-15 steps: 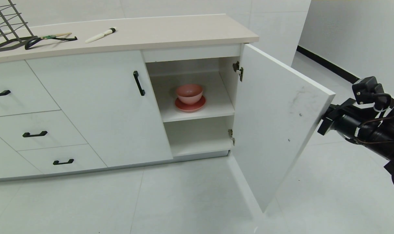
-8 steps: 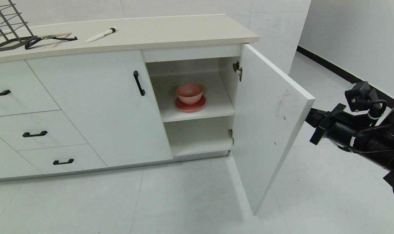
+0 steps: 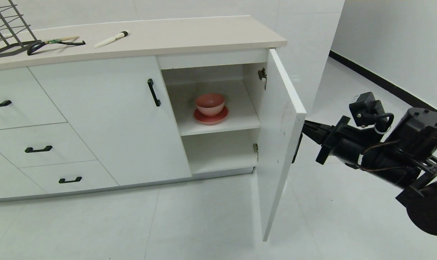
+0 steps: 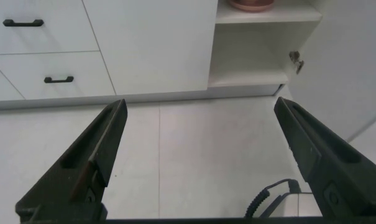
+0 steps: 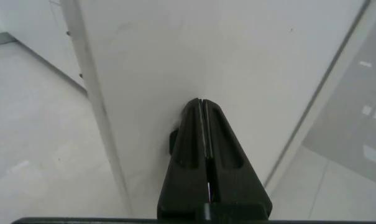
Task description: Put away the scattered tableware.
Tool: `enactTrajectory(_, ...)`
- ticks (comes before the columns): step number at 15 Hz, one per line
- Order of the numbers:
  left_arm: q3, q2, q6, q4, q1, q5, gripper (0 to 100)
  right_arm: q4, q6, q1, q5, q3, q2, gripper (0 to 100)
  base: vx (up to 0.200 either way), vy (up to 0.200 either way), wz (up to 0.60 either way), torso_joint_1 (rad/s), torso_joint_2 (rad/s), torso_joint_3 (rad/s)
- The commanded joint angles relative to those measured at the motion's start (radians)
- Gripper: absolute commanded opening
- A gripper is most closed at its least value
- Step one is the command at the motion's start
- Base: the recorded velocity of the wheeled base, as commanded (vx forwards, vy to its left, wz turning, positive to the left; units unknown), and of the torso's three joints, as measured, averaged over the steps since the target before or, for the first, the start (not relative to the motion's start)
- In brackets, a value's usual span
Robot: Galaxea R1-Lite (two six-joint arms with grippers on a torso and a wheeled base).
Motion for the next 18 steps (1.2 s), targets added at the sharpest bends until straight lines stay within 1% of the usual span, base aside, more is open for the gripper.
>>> enactTrajectory(1, 0.000, 0.001, 0.000, 0.000, 0.000, 0.000, 100, 0.000, 0.003, 0.044, 0.000, -0.074, 0.074, 0, 0.000, 0.000, 0.00, 0.000, 0.00, 0.000)
enactTrajectory(4, 0.000, 0.001, 0.000, 0.000, 0.000, 0.000, 100, -0.008, 0.011, 0.142, -0.002, -0.143, 0.147, 0, 0.000, 0.000, 0.00, 0.000, 0.00, 0.000)
enactTrajectory(6, 0.000, 0.001, 0.000, 0.000, 0.000, 0.000, 100, -0.009, 0.011, 0.176, -0.002, -0.211, 0.200, 0, 0.000, 0.000, 0.00, 0.000, 0.00, 0.000)
enactTrajectory(7, 0.000, 0.001, 0.000, 0.000, 0.000, 0.000, 100, -0.011, 0.017, 0.187, -0.011, -0.257, 0.224, 0, 0.000, 0.000, 0.00, 0.000, 0.00, 0.000)
enactTrajectory(8, 0.000, 0.001, 0.000, 0.000, 0.000, 0.000, 100, -0.011, 0.018, 0.188, -0.014, -0.268, 0.229, 0, 0.000, 0.000, 0.00, 0.000, 0.00, 0.000)
enactTrajectory(9, 0.000, 0.001, 0.000, 0.000, 0.000, 0.000, 100, -0.011, 0.037, 0.194, -0.042, -0.318, 0.256, 0, 0.000, 0.000, 0.00, 0.000, 0.00, 0.000)
enactTrajectory(10, 0.000, 0.001, 0.000, 0.000, 0.000, 0.000, 100, -0.022, 0.069, 0.194, -0.092, -0.392, 0.299, 0, 0.000, 0.000, 0.00, 0.000, 0.00, 0.000)
enactTrajectory(11, 0.000, 0.001, 0.000, 0.000, 0.000, 0.000, 100, -0.025, 0.075, 0.194, -0.111, -0.426, 0.324, 0, 0.000, 0.000, 0.00, 0.000, 0.00, 0.000)
enactTrajectory(14, 0.000, 0.001, 0.000, 0.000, 0.000, 0.000, 100, -0.029, 0.077, 0.201, -0.120, -0.502, 0.387, 0, 0.000, 0.000, 0.00, 0.000, 0.00, 0.000)
enactTrajectory(16, 0.000, 0.001, 0.000, 0.000, 0.000, 0.000, 100, -0.040, 0.095, 0.222, -0.135, -0.577, 0.431, 0, 0.000, 0.000, 0.00, 0.000, 0.00, 0.000)
enactTrajectory(18, 0.000, 0.001, 0.000, 0.000, 0.000, 0.000, 100, -0.055, 0.126, 0.243, -0.169, -0.682, 0.496, 0, 0.000, 0.000, 0.00, 0.000, 0.00, 0.000)
